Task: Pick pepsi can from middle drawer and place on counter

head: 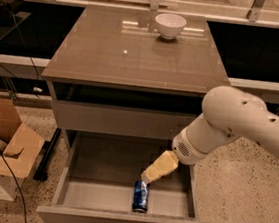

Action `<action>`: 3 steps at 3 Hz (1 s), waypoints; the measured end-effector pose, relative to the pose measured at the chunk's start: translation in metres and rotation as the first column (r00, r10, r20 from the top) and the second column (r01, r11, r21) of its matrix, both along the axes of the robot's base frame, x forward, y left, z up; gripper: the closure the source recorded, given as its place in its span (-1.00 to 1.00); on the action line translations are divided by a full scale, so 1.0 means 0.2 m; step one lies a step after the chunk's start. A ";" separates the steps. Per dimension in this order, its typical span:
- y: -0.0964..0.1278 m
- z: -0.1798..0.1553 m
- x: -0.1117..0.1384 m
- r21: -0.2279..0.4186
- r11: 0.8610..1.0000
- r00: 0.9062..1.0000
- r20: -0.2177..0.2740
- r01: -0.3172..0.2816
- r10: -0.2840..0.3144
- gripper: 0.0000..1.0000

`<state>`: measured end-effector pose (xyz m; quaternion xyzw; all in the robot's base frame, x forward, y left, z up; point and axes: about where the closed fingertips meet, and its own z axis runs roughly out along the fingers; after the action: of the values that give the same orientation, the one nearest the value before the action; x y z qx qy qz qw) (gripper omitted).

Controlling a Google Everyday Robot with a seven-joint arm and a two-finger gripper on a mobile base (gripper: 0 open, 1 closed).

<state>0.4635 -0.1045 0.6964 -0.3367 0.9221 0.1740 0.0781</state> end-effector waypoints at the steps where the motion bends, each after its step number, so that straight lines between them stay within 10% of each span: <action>1: 0.00 -0.02 0.00 0.002 1.000 1.000 -0.005 0.005 -0.005 -1.00; 3: 0.14 -0.39 0.12 -0.038 0.988 0.985 -0.081 0.147 -0.150 -1.00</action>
Offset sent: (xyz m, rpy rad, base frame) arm 0.0138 0.0172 -0.0457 -0.0797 0.0740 -0.1199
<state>0.4869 -0.0762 0.6186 -0.2608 0.9497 0.1670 0.0469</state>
